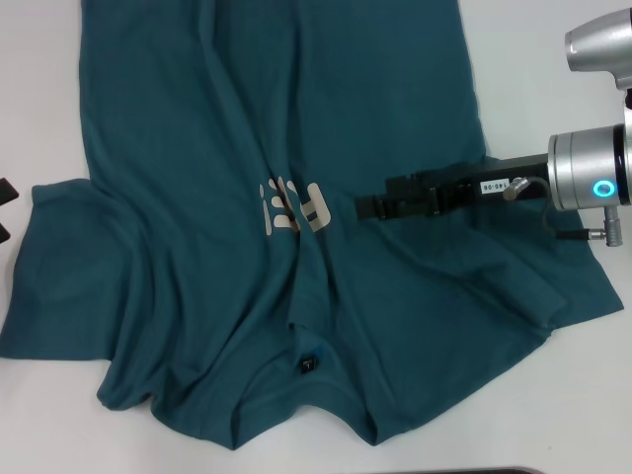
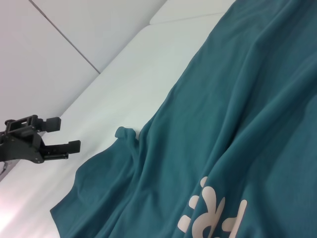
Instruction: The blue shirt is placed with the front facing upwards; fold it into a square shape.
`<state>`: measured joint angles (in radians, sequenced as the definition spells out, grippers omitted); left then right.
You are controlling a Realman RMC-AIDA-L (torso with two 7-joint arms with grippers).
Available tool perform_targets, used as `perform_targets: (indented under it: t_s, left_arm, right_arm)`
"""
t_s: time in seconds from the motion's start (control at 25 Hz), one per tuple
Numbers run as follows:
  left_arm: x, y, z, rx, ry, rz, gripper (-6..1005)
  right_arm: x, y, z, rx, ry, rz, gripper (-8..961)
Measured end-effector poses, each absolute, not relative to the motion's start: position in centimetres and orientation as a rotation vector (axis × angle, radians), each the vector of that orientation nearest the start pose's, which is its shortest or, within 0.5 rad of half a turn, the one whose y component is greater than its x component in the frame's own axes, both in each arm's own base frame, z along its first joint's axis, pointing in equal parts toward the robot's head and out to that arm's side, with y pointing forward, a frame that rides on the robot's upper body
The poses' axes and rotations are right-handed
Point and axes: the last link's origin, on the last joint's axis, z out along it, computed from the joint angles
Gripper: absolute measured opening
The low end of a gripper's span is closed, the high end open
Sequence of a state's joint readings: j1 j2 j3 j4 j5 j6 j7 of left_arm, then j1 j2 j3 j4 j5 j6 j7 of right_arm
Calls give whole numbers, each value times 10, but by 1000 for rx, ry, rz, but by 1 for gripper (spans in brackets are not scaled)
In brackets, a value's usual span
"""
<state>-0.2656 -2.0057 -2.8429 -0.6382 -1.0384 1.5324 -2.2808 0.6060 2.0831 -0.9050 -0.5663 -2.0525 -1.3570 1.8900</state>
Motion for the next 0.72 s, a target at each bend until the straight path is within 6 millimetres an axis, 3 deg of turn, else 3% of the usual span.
perform_targets:
  t_s: [0.72]
  left_arm:
    - [-396,249,66,2093,2595,1074,814]
  right_arm:
    - [256,342,-47,-2686,1301,468,898]
